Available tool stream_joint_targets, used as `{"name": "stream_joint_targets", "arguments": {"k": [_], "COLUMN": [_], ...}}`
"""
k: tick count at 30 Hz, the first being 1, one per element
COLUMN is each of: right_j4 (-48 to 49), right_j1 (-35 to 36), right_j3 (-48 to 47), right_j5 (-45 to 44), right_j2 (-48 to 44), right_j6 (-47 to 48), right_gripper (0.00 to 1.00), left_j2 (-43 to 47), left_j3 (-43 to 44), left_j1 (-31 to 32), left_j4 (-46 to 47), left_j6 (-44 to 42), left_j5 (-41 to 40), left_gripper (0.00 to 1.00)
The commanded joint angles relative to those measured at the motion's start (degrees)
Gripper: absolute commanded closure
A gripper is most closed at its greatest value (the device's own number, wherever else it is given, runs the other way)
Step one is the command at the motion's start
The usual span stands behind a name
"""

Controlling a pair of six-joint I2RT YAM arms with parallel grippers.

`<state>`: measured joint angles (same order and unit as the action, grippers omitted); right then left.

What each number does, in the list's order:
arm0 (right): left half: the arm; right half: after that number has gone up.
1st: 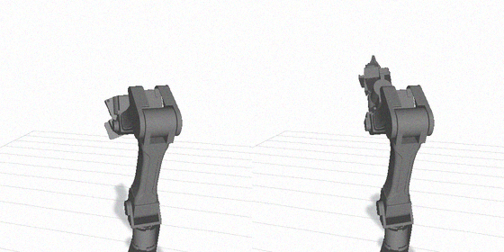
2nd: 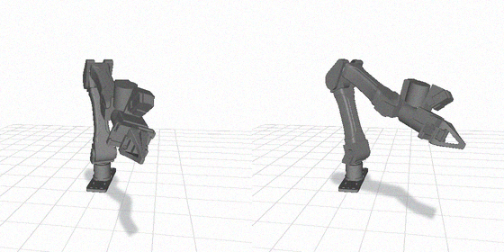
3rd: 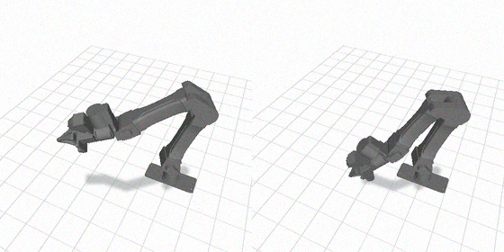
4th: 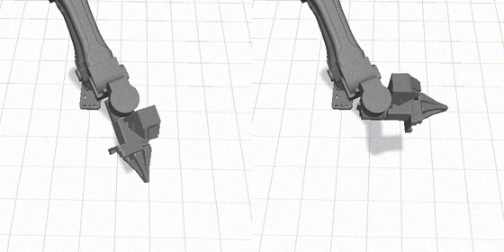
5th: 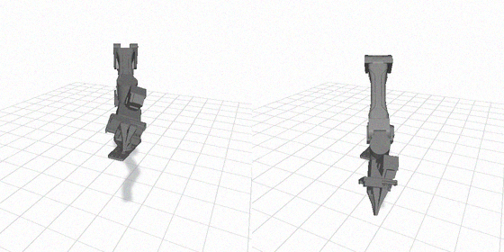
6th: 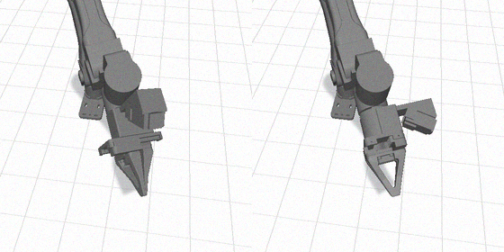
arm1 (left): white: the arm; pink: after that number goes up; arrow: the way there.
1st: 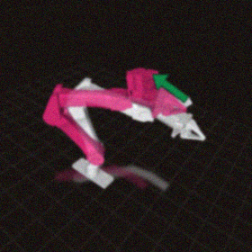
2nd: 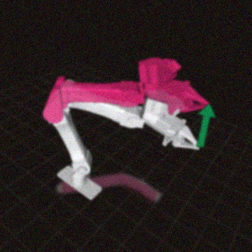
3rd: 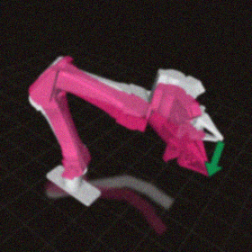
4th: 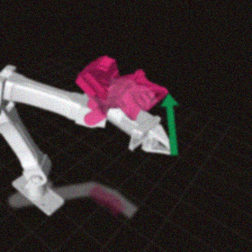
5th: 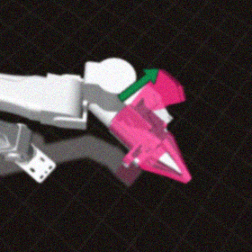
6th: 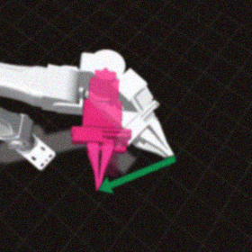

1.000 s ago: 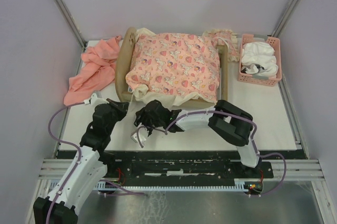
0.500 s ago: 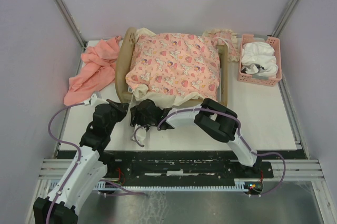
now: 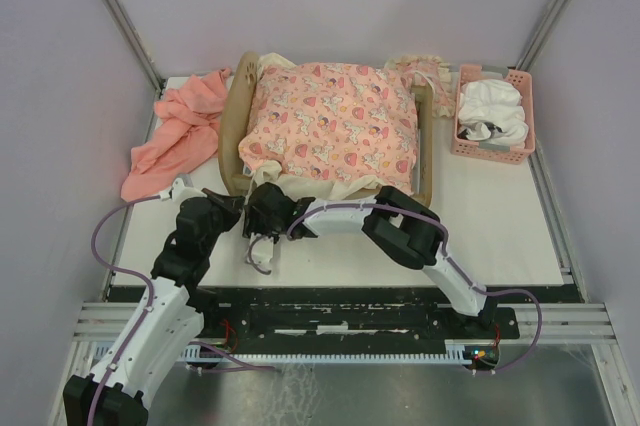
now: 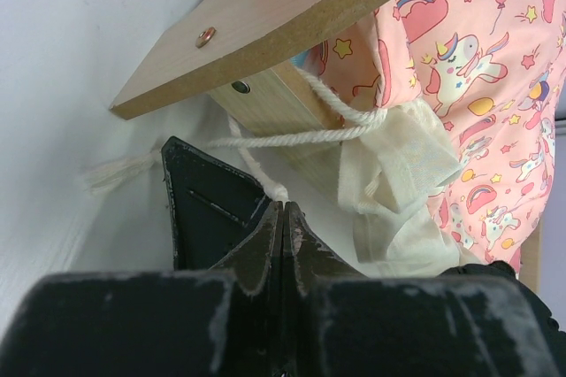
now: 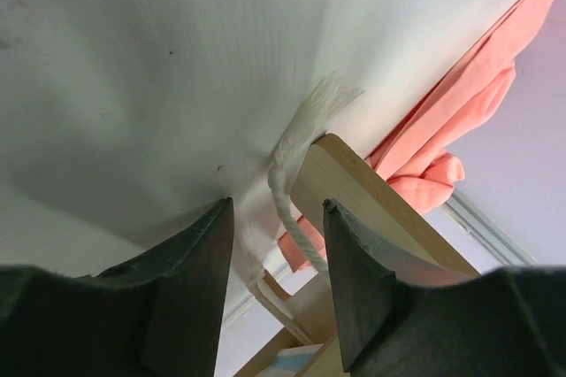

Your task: Set up the pet bed

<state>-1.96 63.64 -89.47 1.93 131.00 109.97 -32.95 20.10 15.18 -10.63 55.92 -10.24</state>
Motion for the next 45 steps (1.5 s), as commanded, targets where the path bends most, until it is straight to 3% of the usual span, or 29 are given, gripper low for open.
{"name": "stream_joint_targets", "arguments": {"k": [1,4,8,9,13,23,29,32,34,45], "right_j4": [-4.9,-5.2,-3.6,-1.6,3.2,28.3,40.3,34.8,31.1,42.7], "right_j1": [-0.2,0.1,0.7,0.8,0.9,-1.4,-3.9,-4.0,-4.0,-3.1], "right_j3": [-3.8,-3.9,-1.3,0.2,5.1,20.5,21.9,17.7,15.1,22.8], "right_j5": [-1.0,-0.4,2.6,4.0,8.5,12.6,8.3,-0.8,-4.6,-10.2], "right_j2": [1.5,1.3,-1.0,-2.1,-7.3,-16.5,-19.0,-18.8,-18.4,-18.7], "right_j6": [1.7,1.8,-2.1,-4.7,-18.1,-52.9,-82.3,-93.7,-98.7,-113.9], "right_gripper": [0.48,0.63,0.95,0.97,0.98,0.98,0.98,0.98,0.98,0.98], "left_j2": [0.3,0.5,0.6,0.6,-0.7,-1.0,-0.5,-1.2,-1.5,-5.5], "left_j3": [2.2,2.2,2.2,2.2,2.9,-0.8,-2.9,-3.3,-3.8,-7.3], "left_j1": [-0.2,-0.2,-0.2,-0.2,-0.2,-0.3,-0.3,-0.4,-0.4,-0.4], "left_j4": [2.1,2.0,1.9,1.8,0.1,-0.5,-3.1,-5.3,-6.0,-3.7], "left_j6": [1.6,1.4,0.5,0.1,-2.2,-2.0,0.3,3.3,5.2,10.3], "left_j5": [0.5,0.3,-0.5,-0.8,-2.0,-5.7,-11.5,-13.6,-13.8,-11.9], "left_gripper": [0.97,0.97,0.97,0.97,0.97,0.97,0.97,0.97,0.97,0.97]}}
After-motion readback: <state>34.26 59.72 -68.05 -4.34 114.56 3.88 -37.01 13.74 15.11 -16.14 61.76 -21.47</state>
